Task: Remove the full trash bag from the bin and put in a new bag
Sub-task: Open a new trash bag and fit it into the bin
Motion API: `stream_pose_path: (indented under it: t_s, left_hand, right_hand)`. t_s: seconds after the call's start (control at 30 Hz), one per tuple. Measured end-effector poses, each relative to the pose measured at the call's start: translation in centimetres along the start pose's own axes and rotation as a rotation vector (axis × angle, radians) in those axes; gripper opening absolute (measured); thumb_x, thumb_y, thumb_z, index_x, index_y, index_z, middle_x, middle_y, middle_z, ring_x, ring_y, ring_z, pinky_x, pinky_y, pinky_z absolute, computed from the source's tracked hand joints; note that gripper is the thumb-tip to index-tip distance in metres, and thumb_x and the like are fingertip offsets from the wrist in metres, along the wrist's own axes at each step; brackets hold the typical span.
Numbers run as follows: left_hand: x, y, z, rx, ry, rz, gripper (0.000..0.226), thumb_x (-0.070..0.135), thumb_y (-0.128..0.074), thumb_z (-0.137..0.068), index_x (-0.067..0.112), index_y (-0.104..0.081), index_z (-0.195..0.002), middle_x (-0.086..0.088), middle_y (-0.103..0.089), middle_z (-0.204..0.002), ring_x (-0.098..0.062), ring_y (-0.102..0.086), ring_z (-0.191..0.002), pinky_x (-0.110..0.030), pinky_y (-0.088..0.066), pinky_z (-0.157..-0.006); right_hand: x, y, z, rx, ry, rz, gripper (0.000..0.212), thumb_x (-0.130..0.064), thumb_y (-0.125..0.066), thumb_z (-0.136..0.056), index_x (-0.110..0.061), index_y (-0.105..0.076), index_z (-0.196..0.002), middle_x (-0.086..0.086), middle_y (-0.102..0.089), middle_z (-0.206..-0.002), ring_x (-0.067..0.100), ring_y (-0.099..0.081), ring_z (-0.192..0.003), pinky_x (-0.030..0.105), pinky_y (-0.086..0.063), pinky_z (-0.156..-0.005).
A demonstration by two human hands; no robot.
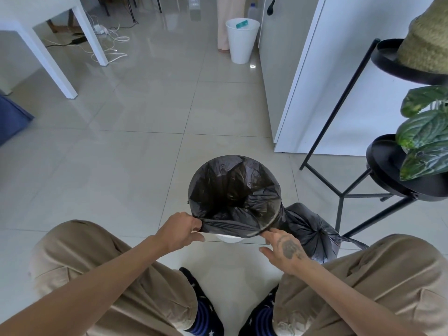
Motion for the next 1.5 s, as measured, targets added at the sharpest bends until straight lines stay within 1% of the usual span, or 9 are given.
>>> stream_pose_path:
  t_s: [0.13,0.23,0.33,0.43,0.57,0.83,1.1,1.33,1.5]
  left_hand:
    - [0.1,0.6,0.4,-0.017,0.115,0.167,0.069,0.080,-0.050,-0.079,0.023,-0.078,-0.104,0.006,-0.076,-0.098,-0.012,-0.065,-0.080,-0.033,-0.056,-0.075]
    - [0.0,0.8,0.6,-0.034,0.258,0.394,0.100,0.094,-0.025,-0.072,0.012,-0.077,-0.095,-0.009,-0.076,-0.090,-0.021,-0.070,-0.081,-0.036,-0.056,-0.078]
    - [0.0,-0.2,0.2,0.013,0.459,0.685,0.065,0.071,-0.045,-0.088,0.012,-0.073,-0.092,-0.005,-0.075,-0.092,-0.019,-0.072,-0.081,-0.031,-0.059,-0.077]
    - [0.6,-1.4,0.1,0.048,0.579,1.023,0.047,0.051,-0.059,-0.093,0.006,-0.073,-0.098,-0.011,-0.077,-0.088,-0.025,-0.075,-0.079,-0.039,-0.063,-0.077]
    - [1.0,-2.2,0.2,0.085,0.648,1.277,0.042,0.040,-0.064,-0.093,-0.001,-0.070,-0.101,-0.016,-0.076,-0.084,-0.029,-0.077,-0.078,-0.038,-0.063,-0.069]
    - [1.4,-4.1,0.8,0.172,0.589,1.633,0.029,0.021,-0.067,-0.093,-0.008,-0.066,-0.097,-0.024,-0.072,-0.080,-0.033,-0.075,-0.078,-0.039,-0.064,-0.075]
    - [-0.3,-3.0,0.8,0.080,0.545,1.286,0.041,0.022,-0.071,-0.090,-0.014,-0.064,-0.106,-0.026,-0.075,-0.084,-0.035,-0.076,-0.081,-0.037,-0.063,-0.075]
    - [-1.4,-2.8,0.8,-0.037,0.535,0.971,0.043,0.031,-0.075,-0.088,0.003,-0.065,-0.119,-0.011,-0.076,-0.097,-0.024,-0.075,-0.087,-0.039,-0.061,-0.086]
    - [-2.4,0.4,0.8,-0.077,0.570,0.835,0.077,0.047,-0.082,-0.076,0.009,-0.055,-0.137,-0.009,-0.073,-0.112,-0.022,-0.070,-0.095,-0.036,-0.055,-0.083]
  right_hand:
    - [0.9,-0.5,-0.9,-0.026,-0.091,-0.258,0.031,-0.035,-0.049,-0.094,-0.023,-0.069,-0.115,-0.007,-0.065,-0.092,0.024,-0.065,-0.095,0.025,-0.042,-0.077]
    - [0.4,0.3,-1.4,-0.070,-0.160,-0.401,0.025,-0.028,-0.048,-0.098,-0.029,-0.073,-0.094,-0.006,-0.068,-0.084,0.012,-0.060,-0.078,0.030,-0.043,-0.073]
    - [0.1,0.3,-1.4,-0.088,-0.154,-0.414,0.038,-0.055,-0.044,-0.097,-0.035,-0.051,-0.066,-0.009,-0.054,-0.064,0.005,-0.051,-0.062,0.034,-0.045,-0.070]
    - [0.0,-0.1,-1.5,-0.070,-0.156,-0.416,0.049,-0.070,-0.041,-0.090,-0.027,-0.065,-0.083,-0.007,-0.068,-0.081,0.011,-0.064,-0.078,0.037,-0.052,-0.080]
    - [0.1,-1.1,-1.6,-0.137,-0.170,-0.358,0.040,-0.049,-0.059,-0.092,-0.031,-0.059,-0.127,-0.011,-0.063,-0.111,0.017,-0.063,-0.102,0.034,-0.051,-0.091]
    - [-0.1,-1.8,-1.9,-0.228,-0.240,-0.221,0.060,-0.038,-0.065,-0.089,-0.036,-0.039,-0.143,-0.006,-0.058,-0.123,0.018,-0.057,-0.112,0.033,-0.047,-0.096]
    - [0.3,-1.6,-2.2,-0.291,-0.267,-0.251,0.067,-0.031,-0.066,-0.090,-0.035,-0.035,-0.150,0.000,-0.057,-0.133,0.020,-0.057,-0.116,0.032,-0.049,-0.098]
    - [0.4,-0.8,-2.3,-0.293,-0.266,-0.372,0.055,-0.021,-0.058,-0.094,-0.024,-0.044,-0.147,0.002,-0.060,-0.132,0.019,-0.057,-0.121,0.026,-0.047,-0.097]
    - [2.2,2.0,-1.3,-0.043,-0.337,-0.368,0.039,-0.006,-0.052,-0.081,-0.025,-0.076,-0.105,-0.004,-0.076,-0.102,0.017,-0.069,-0.102,0.030,-0.053,-0.093]
Point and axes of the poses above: each hand's wrist, its own z-axis away from the middle knuckle, its own y-axis out of the back of the hand, x = y × z, the point moved 4 cm from there along -z, towards the middle knuckle
